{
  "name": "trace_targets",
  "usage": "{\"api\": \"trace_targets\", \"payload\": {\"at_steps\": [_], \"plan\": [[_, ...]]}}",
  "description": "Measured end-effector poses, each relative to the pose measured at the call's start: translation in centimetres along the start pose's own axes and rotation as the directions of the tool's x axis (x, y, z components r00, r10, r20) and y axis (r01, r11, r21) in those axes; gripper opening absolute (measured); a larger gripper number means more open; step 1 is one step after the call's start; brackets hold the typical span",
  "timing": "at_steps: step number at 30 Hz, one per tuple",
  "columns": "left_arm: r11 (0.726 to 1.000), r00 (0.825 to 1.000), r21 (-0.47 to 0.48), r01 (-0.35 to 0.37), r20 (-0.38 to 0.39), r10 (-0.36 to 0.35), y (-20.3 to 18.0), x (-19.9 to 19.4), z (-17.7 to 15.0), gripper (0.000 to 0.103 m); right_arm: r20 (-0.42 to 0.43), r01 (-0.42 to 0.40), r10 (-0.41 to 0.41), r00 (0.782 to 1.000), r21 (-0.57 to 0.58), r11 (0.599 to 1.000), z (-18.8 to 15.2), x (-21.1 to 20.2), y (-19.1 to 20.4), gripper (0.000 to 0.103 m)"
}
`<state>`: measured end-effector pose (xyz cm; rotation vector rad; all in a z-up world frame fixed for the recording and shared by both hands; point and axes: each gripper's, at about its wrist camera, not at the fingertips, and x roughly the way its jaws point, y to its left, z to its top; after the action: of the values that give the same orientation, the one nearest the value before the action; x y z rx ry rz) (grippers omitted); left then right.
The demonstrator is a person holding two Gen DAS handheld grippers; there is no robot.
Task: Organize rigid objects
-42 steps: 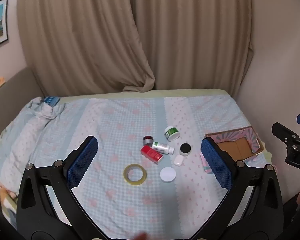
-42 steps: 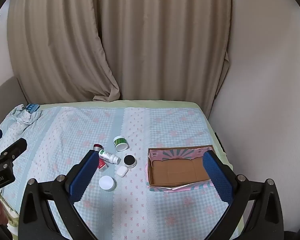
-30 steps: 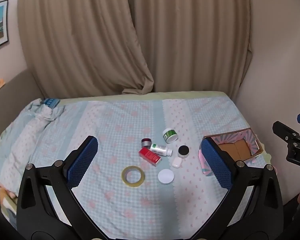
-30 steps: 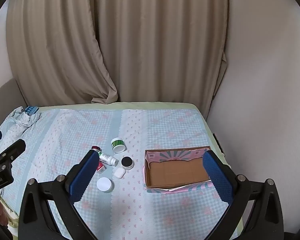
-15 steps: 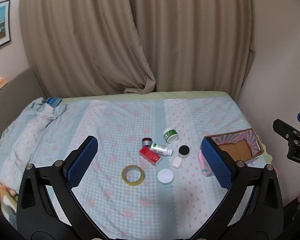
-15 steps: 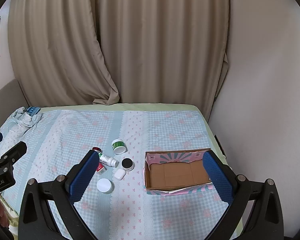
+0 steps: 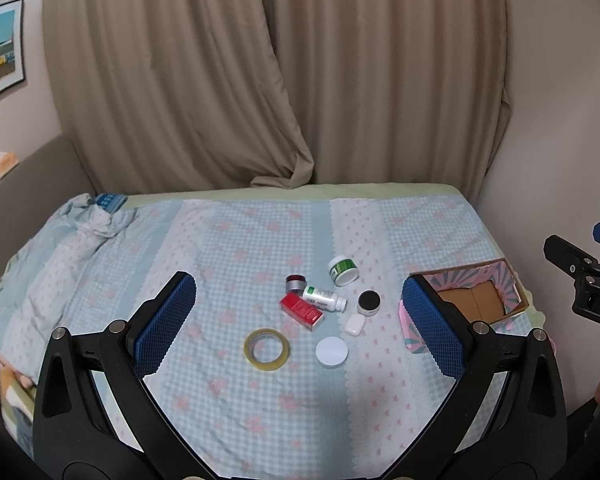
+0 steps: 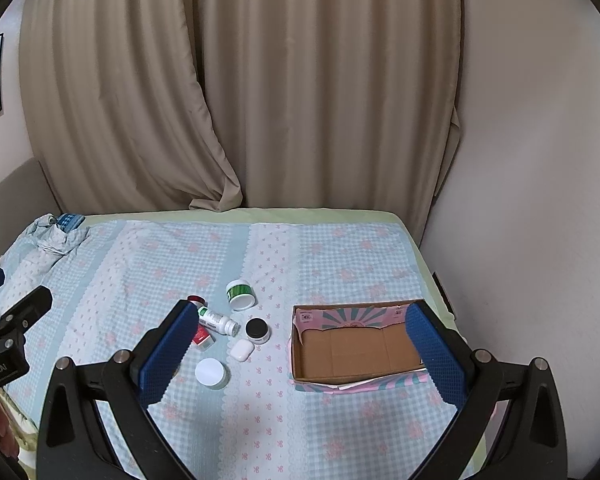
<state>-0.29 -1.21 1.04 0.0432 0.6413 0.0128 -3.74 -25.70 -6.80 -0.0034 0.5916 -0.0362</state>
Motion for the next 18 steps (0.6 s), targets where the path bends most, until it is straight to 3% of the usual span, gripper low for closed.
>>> {"api": "trace_targets", "payload": {"at_steps": [18], "plan": [[1.0,1.0,0.005,0.006,0.003,-0.006,-0.24,-0.2,-0.07,0.102,0.01,-0.005,0.005,1.0,-0.002,1.0,0.3,0.58,0.26,0.103]]}}
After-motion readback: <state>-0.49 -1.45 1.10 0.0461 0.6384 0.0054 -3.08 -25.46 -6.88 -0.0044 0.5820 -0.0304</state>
